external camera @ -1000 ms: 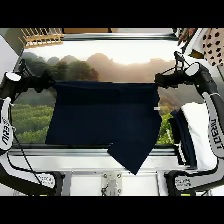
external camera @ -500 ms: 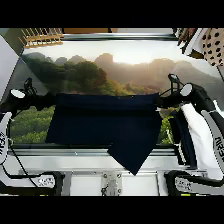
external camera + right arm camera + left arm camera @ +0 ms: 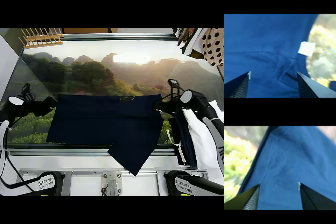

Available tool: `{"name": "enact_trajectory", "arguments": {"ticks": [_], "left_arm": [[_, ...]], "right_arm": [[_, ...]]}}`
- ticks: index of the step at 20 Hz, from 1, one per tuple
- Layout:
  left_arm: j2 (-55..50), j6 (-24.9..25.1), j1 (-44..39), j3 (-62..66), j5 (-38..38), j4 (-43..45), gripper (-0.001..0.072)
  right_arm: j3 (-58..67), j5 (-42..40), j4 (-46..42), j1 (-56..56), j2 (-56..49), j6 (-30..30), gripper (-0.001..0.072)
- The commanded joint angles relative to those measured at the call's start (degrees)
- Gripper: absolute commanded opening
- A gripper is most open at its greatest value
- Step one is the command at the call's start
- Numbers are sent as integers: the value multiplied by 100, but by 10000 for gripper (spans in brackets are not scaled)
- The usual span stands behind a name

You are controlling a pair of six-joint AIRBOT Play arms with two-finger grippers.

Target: Fold the clothes and pants, and hang the long-sleeved shirts on hangers.

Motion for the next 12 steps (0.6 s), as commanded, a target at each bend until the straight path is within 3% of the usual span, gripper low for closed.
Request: {"name": "enact_trajectory", "arguments": {"ticks": [1,4,9,12], "left_arm": [[846,-492,332,-214,-765,909,506],[1530,-903,833,-1134,-1285,1775,506],[2124,-1040,1624,-2697,-1198,1429,506],[2114,-1040,1565,-3064,-807,1029,505]], "right_arm": [[46,350,-2,-306,933,4,631],[44,444,-2,-415,1740,0,631],[44,446,20,-413,2258,2,631],[42,444,20,-413,2249,4,631]]}}
